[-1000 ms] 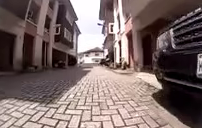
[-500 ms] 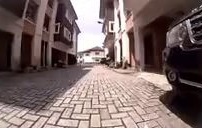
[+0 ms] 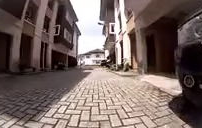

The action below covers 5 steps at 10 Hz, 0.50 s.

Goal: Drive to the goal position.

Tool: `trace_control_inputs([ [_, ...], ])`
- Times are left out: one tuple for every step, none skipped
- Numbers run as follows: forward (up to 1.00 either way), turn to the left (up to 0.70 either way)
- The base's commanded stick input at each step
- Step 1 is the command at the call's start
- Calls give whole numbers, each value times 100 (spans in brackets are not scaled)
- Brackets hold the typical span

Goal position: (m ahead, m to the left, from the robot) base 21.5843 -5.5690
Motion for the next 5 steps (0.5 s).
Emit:
trace_control_inputs([
  [50,0],
  [50,0],
  [50,0],
  [50,0],
  [50,0],
])
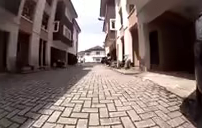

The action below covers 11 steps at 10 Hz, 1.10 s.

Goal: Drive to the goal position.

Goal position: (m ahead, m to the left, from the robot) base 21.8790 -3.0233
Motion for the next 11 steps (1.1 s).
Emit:
trace_control_inputs([
  [50,0],
  [50,0],
  [50,0],
  [50,0],
  [50,0],
  [50,0],
  [50,0],
  [50,0],
  [50,0],
  [50,0],
  [50,0],
])
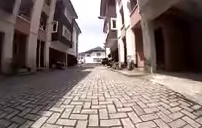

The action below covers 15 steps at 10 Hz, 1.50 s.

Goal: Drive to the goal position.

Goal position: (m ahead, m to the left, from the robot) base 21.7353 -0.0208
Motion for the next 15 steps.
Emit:
trace_control_inputs([
  [50,0],
  [50,0],
  [50,0],
  [50,0],
  [50,0],
  [50,0],
  [50,0],
  [50,0],
  [50,0],
  [50,0],
  [50,0],
  [50,0],
  [50,0],
  [50,0],
  [50,0],
])
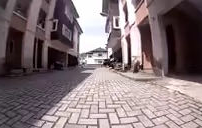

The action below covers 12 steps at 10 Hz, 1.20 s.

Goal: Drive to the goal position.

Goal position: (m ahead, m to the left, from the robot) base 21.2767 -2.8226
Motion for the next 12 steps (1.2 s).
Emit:
trace_control_inputs([
  [50,0],
  [50,0],
  [50,0],
  [50,0],
  [50,-50],
  [50,-50],
  [50,-50],
  [50,-21],
  [50,0],
  [50,0],
  [50,0],
  [50,0],
])
